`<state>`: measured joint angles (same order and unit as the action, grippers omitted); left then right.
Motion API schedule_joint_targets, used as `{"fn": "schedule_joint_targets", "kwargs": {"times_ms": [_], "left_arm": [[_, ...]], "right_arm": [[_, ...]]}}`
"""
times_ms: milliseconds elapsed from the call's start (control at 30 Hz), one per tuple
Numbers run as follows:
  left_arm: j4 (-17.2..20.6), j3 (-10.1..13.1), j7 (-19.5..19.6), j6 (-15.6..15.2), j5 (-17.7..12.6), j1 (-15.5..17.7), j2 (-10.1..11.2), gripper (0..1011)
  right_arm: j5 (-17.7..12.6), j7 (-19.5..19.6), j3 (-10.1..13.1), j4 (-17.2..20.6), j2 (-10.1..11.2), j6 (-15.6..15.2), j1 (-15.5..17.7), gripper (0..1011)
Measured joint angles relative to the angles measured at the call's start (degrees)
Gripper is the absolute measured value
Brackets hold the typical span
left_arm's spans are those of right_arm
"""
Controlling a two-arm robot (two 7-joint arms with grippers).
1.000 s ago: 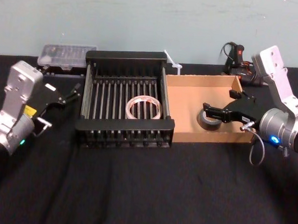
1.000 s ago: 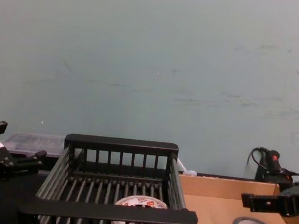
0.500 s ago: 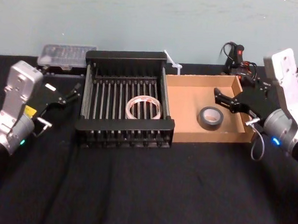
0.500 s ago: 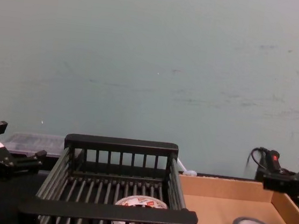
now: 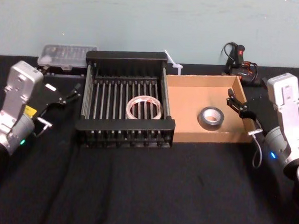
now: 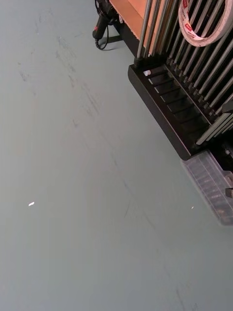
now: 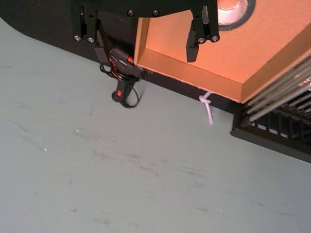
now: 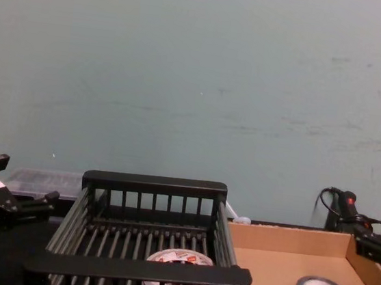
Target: Pick up the white tape and place it into the black box , Pick up the silver tape and place it into the brown box.
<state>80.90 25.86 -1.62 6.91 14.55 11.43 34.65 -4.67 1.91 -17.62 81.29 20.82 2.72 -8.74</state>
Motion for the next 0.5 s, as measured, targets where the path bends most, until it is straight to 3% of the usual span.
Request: {"fn": "schedule_joint_targets", "kwargs": {"times_ms": [167, 500], "left_arm": [[0.00, 0.00, 0.00, 0.00, 0.00, 0.00, 0.00, 1001], [0.00, 0.00, 0.00, 0.00, 0.00, 0.00, 0.00, 1001]], "right_arm": [[0.29, 0.63, 1.20, -0.91, -1.06, 0.25, 0.26, 1002], [0.28, 0.63, 1.04, -0.93, -0.97, 0.24, 0.26, 1002]]}}
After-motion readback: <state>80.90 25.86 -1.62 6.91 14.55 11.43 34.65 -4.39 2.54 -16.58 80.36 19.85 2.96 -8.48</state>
